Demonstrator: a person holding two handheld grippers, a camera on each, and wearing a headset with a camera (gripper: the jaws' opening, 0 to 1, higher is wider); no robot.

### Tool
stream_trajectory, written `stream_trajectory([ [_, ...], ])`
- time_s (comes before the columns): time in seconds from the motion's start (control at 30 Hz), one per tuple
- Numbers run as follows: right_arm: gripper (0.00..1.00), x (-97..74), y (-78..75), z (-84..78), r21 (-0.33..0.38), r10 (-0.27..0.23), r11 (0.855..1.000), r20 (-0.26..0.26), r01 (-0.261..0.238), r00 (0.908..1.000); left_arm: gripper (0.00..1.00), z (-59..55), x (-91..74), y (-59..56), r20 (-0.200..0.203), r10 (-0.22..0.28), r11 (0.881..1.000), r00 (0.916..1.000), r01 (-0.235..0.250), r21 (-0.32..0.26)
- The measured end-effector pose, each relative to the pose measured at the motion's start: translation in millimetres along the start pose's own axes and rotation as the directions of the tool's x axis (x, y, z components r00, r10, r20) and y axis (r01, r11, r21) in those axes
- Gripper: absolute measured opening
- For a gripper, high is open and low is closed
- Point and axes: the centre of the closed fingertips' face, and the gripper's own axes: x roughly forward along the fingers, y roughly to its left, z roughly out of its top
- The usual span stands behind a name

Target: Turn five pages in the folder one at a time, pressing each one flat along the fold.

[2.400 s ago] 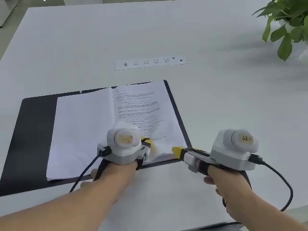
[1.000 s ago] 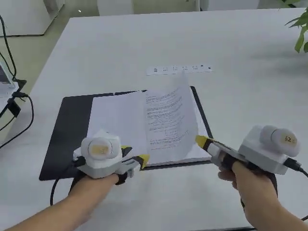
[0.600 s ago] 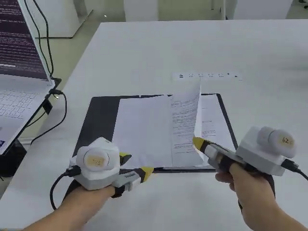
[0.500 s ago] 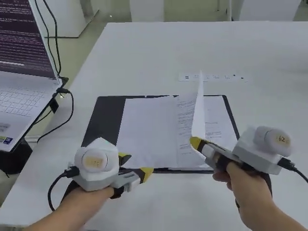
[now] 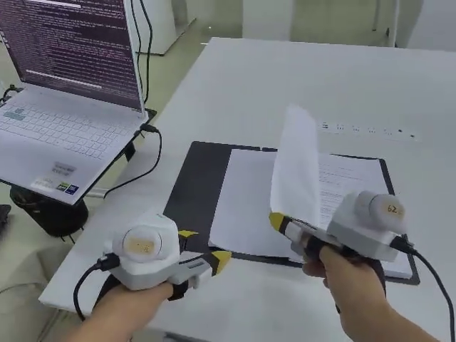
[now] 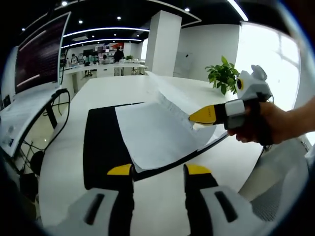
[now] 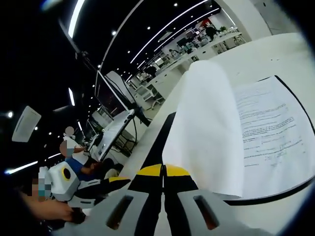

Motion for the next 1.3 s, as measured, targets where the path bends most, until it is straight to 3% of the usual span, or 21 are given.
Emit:
stream_trajectory([
  [0.23,0.0,18.2,8.1,-12.0,-0.015,0.003,1.0,-0.042,-0.003,0.9991,0.38,0.2,-13.0,12.2,0.022,0.027,0.999,0.9994,-0.027,-0.021],
  [0.4,0.0,32.5,12.2,-22.6,-0.032,0.006,0.999,-0.084,-0.009,0.9964,0.36,0.1,-18.3,14.1,0.038,0.038,0.998,0.9985,-0.037,-0.041],
  [0.7,0.0,54.4,18.0,-43.6,-0.062,0.011,0.998,-0.16,-0.021,0.9871,0.36,-12.2,-23.9,17.6,0.023,0.052,0.997,0.9984,-0.051,-0.057],
  [0.93,0.0,71.6,21.0,-58.2,-0.082,0.011,0.996,-0.213,-0.029,0.977,0.35,-12.6,-23.0,19.3,0.018,0.054,0.997,0.9984,-0.053,-0.057],
  [1.1,0.0,81.8,19.1,-70.4,-0.085,0.01,0.996,-0.262,-0.033,0.965,0.35,-10.7,-21.6,18.7,0.019,0.057,0.997,0.9982,-0.056,-0.055],
  [1.3,0.0,89.8,12.7,-80.2,-0.08,-0.005,0.997,-0.294,-0.019,0.9559,0.35,-17.3,-21.7,18.1,-0.005,0.056,0.998,0.9984,-0.056,-0.041],
])
